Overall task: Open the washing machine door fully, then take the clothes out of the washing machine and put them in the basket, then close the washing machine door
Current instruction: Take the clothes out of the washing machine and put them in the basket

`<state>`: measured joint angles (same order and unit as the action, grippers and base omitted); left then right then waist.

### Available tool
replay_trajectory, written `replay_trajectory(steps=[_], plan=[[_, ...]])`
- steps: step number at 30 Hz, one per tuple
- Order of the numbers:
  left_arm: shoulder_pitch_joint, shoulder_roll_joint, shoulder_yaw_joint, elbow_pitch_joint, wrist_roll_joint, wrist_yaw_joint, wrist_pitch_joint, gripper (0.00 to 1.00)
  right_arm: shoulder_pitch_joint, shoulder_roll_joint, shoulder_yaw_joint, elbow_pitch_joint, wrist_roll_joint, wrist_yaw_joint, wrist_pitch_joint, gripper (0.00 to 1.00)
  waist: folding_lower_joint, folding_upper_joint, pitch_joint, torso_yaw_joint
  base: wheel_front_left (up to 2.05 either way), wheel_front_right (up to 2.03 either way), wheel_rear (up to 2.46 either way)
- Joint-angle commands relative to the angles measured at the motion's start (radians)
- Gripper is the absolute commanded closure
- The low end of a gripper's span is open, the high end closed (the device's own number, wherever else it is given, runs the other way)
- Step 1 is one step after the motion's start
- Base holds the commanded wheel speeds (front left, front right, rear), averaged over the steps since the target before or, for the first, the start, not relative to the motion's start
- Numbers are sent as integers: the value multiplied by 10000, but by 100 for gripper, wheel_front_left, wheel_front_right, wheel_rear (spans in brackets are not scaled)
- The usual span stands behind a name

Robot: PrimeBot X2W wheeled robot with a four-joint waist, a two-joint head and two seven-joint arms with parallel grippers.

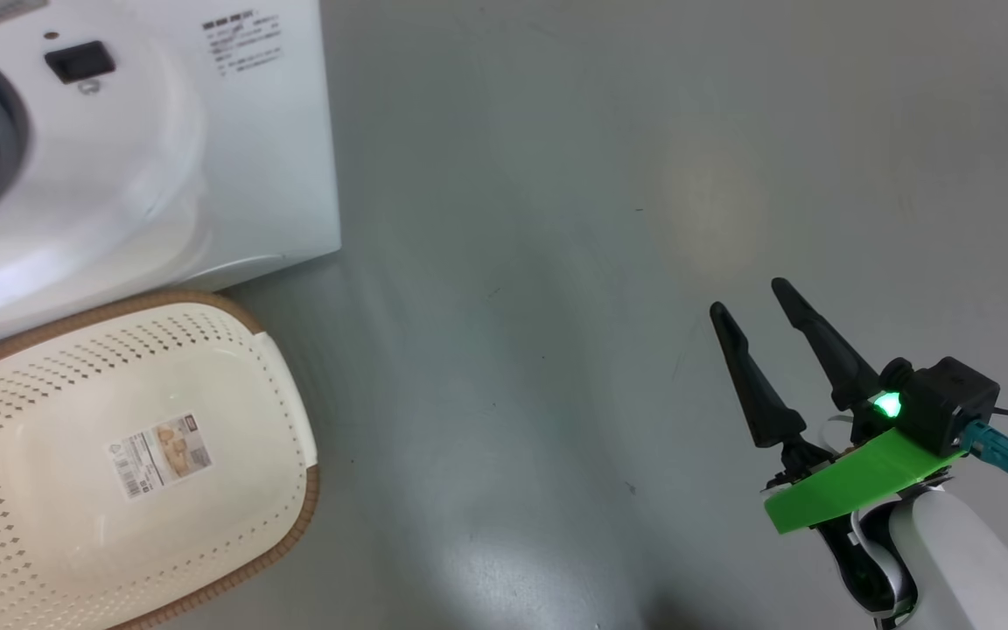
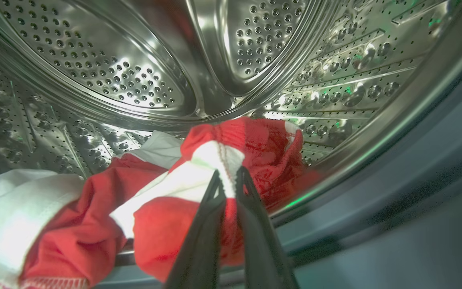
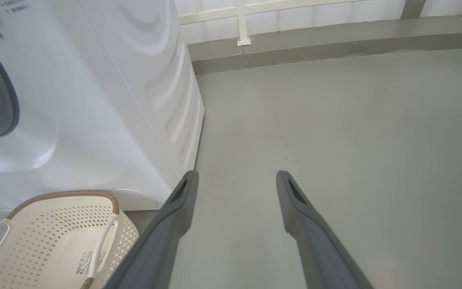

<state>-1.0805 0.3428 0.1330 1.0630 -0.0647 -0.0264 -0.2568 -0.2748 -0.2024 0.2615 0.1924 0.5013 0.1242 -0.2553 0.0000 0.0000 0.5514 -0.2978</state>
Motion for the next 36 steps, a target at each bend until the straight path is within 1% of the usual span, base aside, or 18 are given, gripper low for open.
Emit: replay_trajectory(steps=[1,6,7,12,25,29,36], plan=[[318,340,224,-454,-172,56,-49,100,49,-181,52,-219,-2,65,-65,0,0,0,-53,78,0,0,0],[743,-37,706,-1324,-654,-50,-49,100,91,-180,-55,-172,-9,65,-65,0,0,0,-266,330,0,0,0],[743,-37,706,-1324,-654,-50,-49,100,91,-180,-55,-172,-9,65,-65,0,0,0,-266,330,0,0,0],[1477,-500,1177,-2635,-865,-306,-49,100,142,-186,-101,-114,-12,65,-65,0,0,0,-595,619,0,0,0],[3385,-2090,2168,-5662,-897,-964,-49,100,449,-231,-487,-55,-44,65,-65,0,0,0,-1419,1384,0,0,0],[4044,-2412,2017,-6451,-775,-1028,-49,100,549,-198,-563,-40,-55,65,-65,0,0,0,-1592,1549,0,0,0],[5071,-2657,1359,-7698,-835,-1040,-49,100,622,-194,-713,-53,-59,65,-65,0,0,0,-1765,1786,0,0,0]])
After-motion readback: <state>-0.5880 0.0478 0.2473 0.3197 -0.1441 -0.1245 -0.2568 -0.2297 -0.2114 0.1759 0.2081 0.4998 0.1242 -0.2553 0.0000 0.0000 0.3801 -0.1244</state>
